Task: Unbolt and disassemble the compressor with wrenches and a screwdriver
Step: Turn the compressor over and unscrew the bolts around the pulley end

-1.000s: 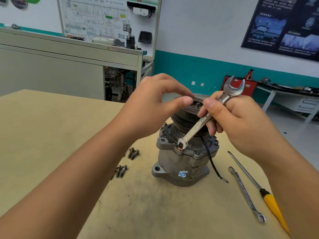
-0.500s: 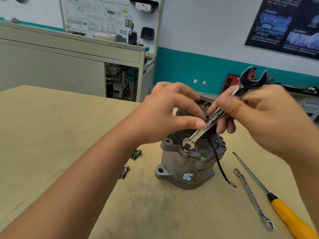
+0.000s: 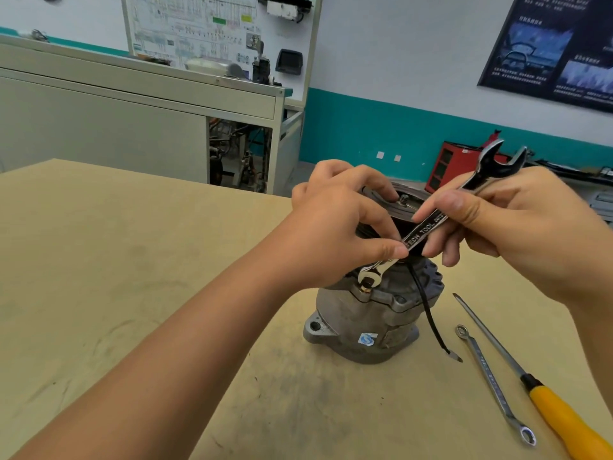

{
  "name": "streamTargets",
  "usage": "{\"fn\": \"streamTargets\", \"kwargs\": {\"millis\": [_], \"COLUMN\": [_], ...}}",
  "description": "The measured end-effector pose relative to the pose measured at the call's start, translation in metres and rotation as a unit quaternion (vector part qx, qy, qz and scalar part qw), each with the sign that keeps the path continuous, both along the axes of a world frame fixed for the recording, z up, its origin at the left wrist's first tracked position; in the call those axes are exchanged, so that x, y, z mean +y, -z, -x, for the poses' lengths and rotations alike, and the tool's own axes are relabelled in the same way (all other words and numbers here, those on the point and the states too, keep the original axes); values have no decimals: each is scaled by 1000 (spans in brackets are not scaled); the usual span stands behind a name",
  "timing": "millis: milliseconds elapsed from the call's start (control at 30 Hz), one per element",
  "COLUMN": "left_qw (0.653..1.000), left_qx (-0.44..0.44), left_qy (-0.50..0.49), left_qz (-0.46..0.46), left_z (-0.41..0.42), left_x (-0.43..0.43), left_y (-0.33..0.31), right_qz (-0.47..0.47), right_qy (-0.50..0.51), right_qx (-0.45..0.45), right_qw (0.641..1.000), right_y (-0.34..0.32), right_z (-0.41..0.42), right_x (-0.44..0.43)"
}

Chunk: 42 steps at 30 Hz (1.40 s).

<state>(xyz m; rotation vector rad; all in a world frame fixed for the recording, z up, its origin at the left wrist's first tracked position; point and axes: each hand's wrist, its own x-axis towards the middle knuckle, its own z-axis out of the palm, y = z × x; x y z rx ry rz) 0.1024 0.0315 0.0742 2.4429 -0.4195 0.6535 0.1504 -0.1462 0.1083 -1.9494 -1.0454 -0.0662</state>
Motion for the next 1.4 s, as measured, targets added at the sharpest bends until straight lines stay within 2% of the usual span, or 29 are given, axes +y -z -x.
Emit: {"fn": "streamTargets", "kwargs": {"millis": [433,700,800,867,900,967,1000,1067,1133,1300,1400], "left_qw": [1000,1000,999,999,999,999,999,999,999,998,998], "left_qx": [12,-2,3,5,5,6,5,2,-1,-6,-9], "left_qy": [15,-11,-17,-17,-17,-20,-22,-24,-26,-40,-41], "left_qz": [8,21,32,38,41,44,43,40,38,43,46], "left_z": [-4,-6,-4,-3,-3,-2,-2,-2,-1,-2,-2], "left_x": [-1,-2,-2,-2,-2,-3,-3,-3,-2,-4,-3], "left_y": [4,9,9,8,8,8,8,9,9,10,10], "right_qz": [-27,-3,2,-92,-178,-341,-387,-431,-469,-506,-507], "right_qy": [5,-1,72,117,113,69,55,49,46,63,60], "right_qx": [-13,63,-15,-59,-31,115,176,218,217,193,179], "right_qw": [1000,998,997,987,977,930,904,874,855,839,841], "right_y": [10,2,3,6,7,8,8,9,10,9,10], "right_z": [4,-4,0,6,8,13,15,20,21,16,14], "right_x": [-5,3,5,8,11,21,29,43,56,70,71]}}
